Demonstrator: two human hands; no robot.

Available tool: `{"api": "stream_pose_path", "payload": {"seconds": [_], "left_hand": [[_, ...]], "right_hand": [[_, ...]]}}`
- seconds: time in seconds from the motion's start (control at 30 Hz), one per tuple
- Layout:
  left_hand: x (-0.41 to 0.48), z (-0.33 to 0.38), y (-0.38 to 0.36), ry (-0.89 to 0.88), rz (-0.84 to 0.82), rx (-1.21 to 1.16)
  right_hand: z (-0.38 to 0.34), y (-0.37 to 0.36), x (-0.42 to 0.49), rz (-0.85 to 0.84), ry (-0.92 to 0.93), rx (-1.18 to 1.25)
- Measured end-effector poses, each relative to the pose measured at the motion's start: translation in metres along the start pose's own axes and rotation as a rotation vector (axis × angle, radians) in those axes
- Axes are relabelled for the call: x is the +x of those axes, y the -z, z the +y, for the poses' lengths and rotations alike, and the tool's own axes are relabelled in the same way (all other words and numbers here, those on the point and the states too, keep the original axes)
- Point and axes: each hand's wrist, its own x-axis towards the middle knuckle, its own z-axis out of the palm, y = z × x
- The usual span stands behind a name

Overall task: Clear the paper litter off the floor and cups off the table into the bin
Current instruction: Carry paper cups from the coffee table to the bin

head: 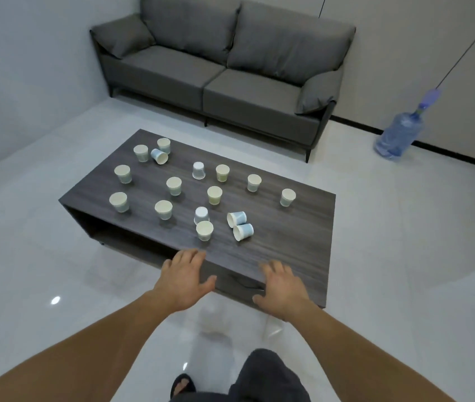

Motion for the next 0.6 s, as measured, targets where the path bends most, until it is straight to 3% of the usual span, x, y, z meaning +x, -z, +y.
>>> {"api": "stream_pose_path", "payload": {"seconds": [0.4,0.6], "left_hand": [[0.18,-0.018,0.002,0.103,-0.102,-0.048],[0.248,-0.029,-0.041,0.125,-0.163,-0.128]], "right_hand": [[0.037,0.024,0.216,-0.109,0.123,-0.063],[0.058,-0.004,0.313,-0.18,0.158,-0.114]]}}
